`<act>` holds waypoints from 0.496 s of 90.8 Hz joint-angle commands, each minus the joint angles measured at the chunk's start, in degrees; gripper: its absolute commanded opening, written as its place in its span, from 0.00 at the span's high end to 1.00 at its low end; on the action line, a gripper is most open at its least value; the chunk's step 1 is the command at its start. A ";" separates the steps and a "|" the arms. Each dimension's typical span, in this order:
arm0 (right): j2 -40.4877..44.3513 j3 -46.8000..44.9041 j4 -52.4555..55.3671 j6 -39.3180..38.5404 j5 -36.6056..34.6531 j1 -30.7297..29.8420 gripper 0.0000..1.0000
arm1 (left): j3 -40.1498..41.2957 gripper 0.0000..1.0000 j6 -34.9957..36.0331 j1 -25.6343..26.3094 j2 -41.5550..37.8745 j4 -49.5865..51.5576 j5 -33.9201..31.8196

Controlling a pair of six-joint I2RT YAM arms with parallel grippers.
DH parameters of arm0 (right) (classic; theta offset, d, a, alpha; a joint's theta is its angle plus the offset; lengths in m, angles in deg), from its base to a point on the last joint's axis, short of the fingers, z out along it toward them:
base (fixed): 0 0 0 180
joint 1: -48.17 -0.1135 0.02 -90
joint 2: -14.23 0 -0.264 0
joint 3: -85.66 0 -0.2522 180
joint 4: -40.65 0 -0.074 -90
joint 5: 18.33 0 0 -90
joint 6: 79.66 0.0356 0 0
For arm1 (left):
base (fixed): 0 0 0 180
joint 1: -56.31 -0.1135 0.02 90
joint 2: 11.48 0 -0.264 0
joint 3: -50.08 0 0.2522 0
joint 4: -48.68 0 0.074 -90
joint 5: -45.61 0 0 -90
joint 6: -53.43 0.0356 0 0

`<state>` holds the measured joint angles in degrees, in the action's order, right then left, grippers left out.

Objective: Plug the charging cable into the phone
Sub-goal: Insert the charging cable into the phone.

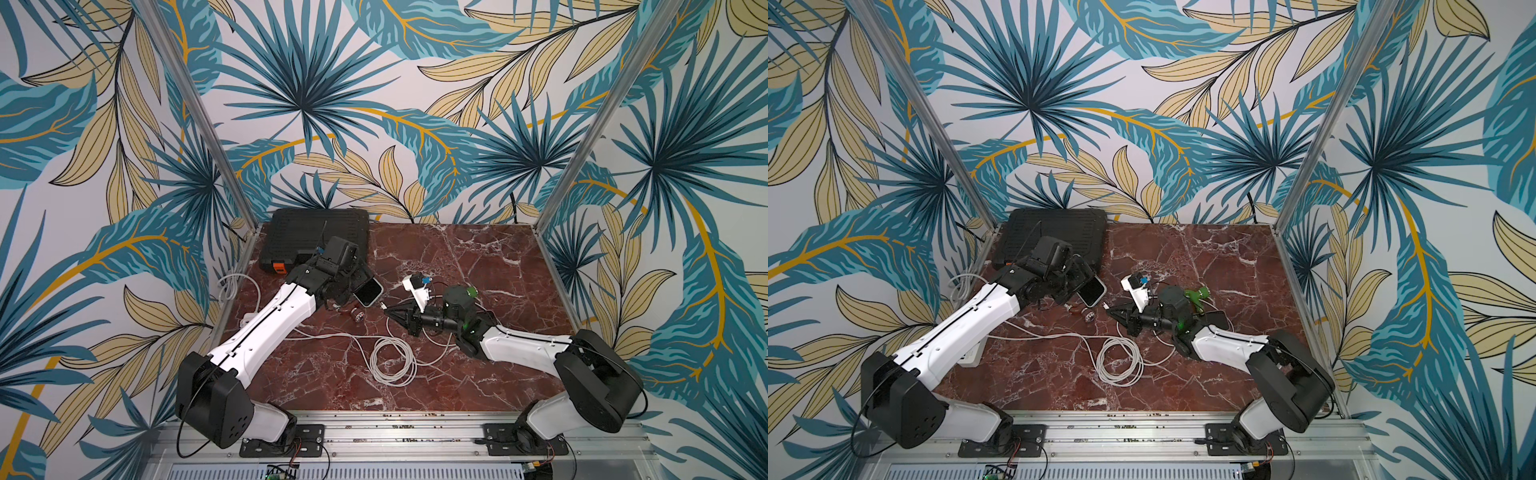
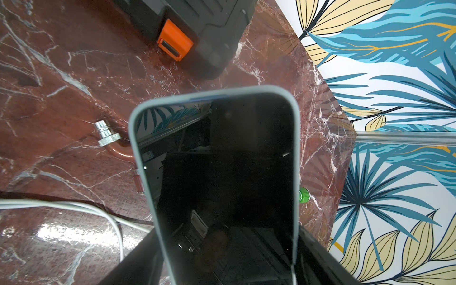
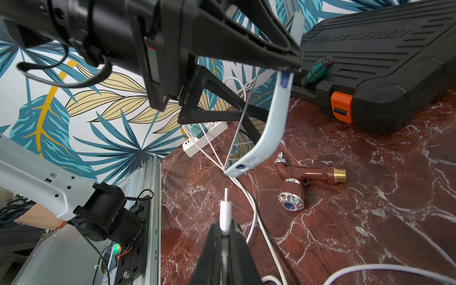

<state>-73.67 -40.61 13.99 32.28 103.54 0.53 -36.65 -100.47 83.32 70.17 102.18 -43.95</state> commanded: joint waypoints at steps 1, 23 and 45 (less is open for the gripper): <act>-1.44 1.78 -1.01 0.90 1.07 -0.42 1.00 | -0.77 0.66 -0.09 0.36 -1.87 -3.24 0.39; -2.73 2.78 0.17 0.57 0.13 -0.46 1.00 | -0.68 0.66 0.25 0.42 -2.24 -3.27 0.43; -2.72 3.18 0.91 0.29 -0.50 -0.48 1.00 | -0.07 0.66 0.00 0.42 -2.50 -4.28 1.55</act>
<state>-76.12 -38.32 14.18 32.65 103.59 0.42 -36.58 -100.49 83.60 70.15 101.62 -43.18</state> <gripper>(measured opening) 0.118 0.813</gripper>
